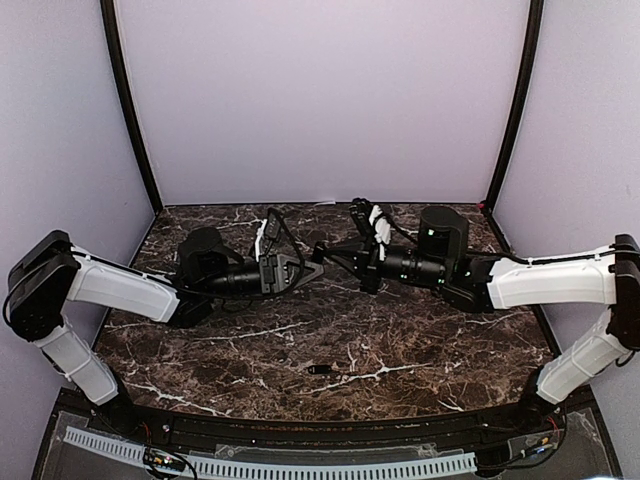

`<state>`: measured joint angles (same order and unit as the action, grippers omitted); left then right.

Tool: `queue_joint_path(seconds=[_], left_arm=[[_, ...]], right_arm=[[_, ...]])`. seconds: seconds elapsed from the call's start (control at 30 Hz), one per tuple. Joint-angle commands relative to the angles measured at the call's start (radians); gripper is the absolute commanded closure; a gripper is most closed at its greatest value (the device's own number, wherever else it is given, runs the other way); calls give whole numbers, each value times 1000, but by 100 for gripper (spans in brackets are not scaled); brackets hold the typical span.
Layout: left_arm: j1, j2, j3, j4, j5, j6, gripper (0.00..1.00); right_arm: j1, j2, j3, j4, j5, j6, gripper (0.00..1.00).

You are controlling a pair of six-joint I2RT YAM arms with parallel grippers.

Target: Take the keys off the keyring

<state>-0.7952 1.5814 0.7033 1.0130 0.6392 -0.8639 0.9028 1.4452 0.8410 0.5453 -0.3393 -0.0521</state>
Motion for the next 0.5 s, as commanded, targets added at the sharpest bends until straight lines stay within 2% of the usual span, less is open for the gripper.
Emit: queue_joint_path(seconds=[0.0,0.13,0.4,0.47], left_arm=[[-3,0,24,89,20,-33,52],[-1,-9,25,102,13,-42,55],[-2,-22,23,125,8,-68,73],[-1,-23,18,140,8,-79,74]], right_arm=[[10,-37,-8,53,-7,-14,100],[13,-40,-12,49,0,-18,100],[17,-36,-21,43,22,-32,100],[18,-33,-22,43,28,-34,100]])
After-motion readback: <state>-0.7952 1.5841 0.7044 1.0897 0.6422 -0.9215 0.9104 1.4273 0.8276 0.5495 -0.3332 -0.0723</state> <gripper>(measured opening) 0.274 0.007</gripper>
